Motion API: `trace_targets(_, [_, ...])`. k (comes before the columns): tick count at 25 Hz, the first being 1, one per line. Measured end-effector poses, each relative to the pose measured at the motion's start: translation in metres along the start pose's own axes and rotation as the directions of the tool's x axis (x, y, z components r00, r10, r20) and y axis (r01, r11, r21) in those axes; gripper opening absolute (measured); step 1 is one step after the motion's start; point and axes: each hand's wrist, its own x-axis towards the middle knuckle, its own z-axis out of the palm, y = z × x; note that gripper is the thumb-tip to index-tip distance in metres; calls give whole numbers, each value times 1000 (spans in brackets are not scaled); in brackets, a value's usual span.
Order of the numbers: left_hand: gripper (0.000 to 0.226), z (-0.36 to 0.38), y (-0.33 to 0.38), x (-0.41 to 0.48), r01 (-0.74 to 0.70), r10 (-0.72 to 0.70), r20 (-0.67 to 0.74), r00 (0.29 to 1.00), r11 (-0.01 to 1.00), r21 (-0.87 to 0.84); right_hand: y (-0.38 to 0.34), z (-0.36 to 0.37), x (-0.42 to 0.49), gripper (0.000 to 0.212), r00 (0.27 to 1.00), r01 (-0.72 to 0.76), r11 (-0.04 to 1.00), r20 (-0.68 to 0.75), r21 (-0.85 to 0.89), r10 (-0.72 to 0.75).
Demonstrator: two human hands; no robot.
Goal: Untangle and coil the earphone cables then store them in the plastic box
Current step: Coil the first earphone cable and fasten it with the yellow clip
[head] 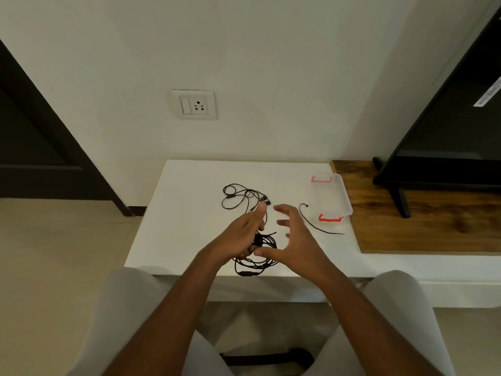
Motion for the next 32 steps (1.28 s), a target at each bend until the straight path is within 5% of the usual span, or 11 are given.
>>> trace_targets(3, [57, 0, 1, 0, 8, -7, 27, 1000, 1000, -15, -1, 4, 0, 61, 996, 26, 1000, 85, 8, -27])
trace_targets(7, [88, 1, -4, 4, 46, -44, -51, 998, 998, 40, -4, 7, -4, 22, 995, 51, 996, 86, 75, -58])
trace_targets(13, [121, 0, -13, 13, 167, -171, -23, 985, 977, -133, -11, 26, -8, 37, 997, 73, 982, -10, 177, -72])
trace_targets(17, [102, -4, -15, 17, 244, -205, 141, 968, 899, -364, -11, 28, -8, 23, 985, 164, 973, -72, 162, -154])
trace_targets(25, [99, -5, -9, 10, 369, -267, 268, 926, 793, -485, 0, 28, -3, 24, 930, 356, 931, 131, -84, -344])
trace_targets(32, [87, -6, -20, 19, 419, -306, 293, 906, 745, -518, 4, 23, 1, 20, 857, 515, 756, 226, -405, -463])
